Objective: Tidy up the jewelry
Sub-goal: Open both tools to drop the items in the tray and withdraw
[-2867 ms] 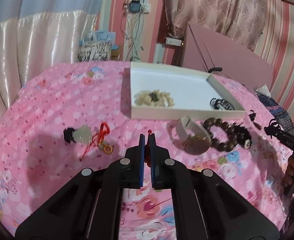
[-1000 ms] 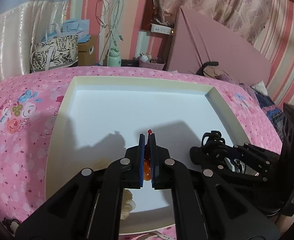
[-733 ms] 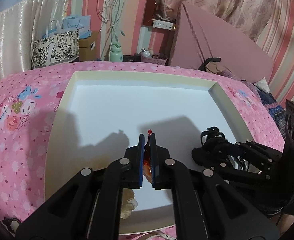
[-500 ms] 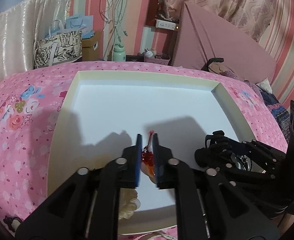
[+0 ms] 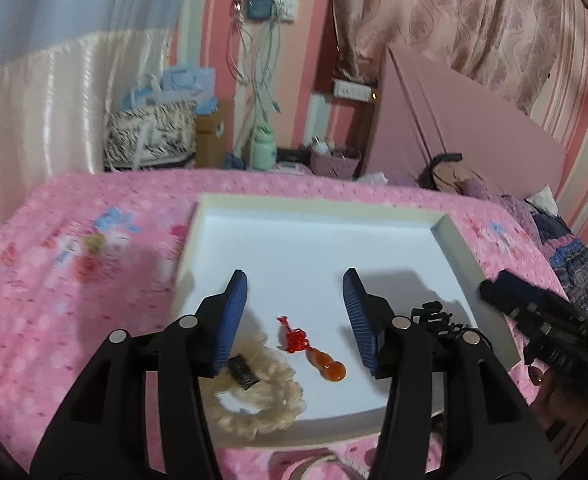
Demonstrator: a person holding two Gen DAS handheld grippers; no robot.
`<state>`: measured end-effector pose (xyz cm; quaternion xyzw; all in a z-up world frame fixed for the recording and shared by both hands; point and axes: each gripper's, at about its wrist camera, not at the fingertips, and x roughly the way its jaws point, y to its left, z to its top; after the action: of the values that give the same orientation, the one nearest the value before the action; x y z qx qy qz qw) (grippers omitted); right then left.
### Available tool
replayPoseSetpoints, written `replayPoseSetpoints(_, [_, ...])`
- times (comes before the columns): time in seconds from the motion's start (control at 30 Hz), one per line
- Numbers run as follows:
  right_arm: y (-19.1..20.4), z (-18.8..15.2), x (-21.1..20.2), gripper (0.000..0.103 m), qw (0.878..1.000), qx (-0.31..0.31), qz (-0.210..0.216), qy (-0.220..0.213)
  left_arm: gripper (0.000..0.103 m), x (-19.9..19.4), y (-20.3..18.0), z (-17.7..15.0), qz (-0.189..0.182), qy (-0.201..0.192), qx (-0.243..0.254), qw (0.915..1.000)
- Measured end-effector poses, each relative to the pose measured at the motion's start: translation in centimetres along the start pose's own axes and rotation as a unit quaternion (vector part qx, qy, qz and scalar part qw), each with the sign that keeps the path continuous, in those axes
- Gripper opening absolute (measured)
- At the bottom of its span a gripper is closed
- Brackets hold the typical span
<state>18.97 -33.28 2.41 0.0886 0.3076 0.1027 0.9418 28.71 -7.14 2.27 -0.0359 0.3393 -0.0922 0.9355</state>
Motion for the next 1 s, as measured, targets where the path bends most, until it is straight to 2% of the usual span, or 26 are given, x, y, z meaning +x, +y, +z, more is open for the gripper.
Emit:
replayPoseSetpoints(0.1, [-1.0,1.2,-1.5,0.059,1.000,-0.002,-0.023,-0.017,0.051,-2.0,0.6,-0.5,0.019,0.009,0.000,0.9998])
replayPoseSetpoints(0.13, [-1.5,1.6,-2.2,0.059,0.999,0.002,-0.032,-0.022,0.054,-2.7,0.6,-0.8,0.025,0.010,0.006,0.9996])
replayPoseSetpoints(0.17, [-1.8,1.7,-2.7,0.059,0.999,0.006,-0.036,-0.024,0.060,-3.7,0.7,-1.2,0.036,0.007,0.017,0.9992])
replayPoseSetpoints(0.27, [-2.7,1.2,-4.7,0.059,0.999,0.012,-0.044,-0.023,0.066,-6.3,1.7,-2.7,0.055,-0.001,0.032,0.9980])
replayPoseSetpoints(0.33, [-2.9,0.1,-5.8,0.059,0.999,0.001,-0.047,-0.013,0.066,-7.3,2.8,-4.0,0.059,0.003,0.029,0.9978])
replayPoseSetpoints(0.57, [-5.2,-7.1,-10.9,0.059,0.996,-0.022,-0.087,0.026,0.066,-10.6,8.0,-10.1,0.055,0.011,-0.032,0.9979])
replayPoseSetpoints(0.7, [-5.9,-9.6,-12.7,0.059,0.994,-0.015,-0.097,0.037,0.066,-11.5,8.4,-11.9,0.050,0.016,-0.029,0.9982])
replayPoseSetpoints(0.83, [-4.7,-10.5,-13.2,0.059,0.996,-0.010,-0.086,0.033,0.066,-12.7,8.6,-12.6,0.053,0.005,-0.023,0.9983])
replayPoseSetpoints(1.0, [-1.2,-10.0,-12.4,0.059,0.997,-0.027,-0.066,0.030,0.067,-13.4,12.6,-12.6,0.093,-0.003,-0.039,0.9949])
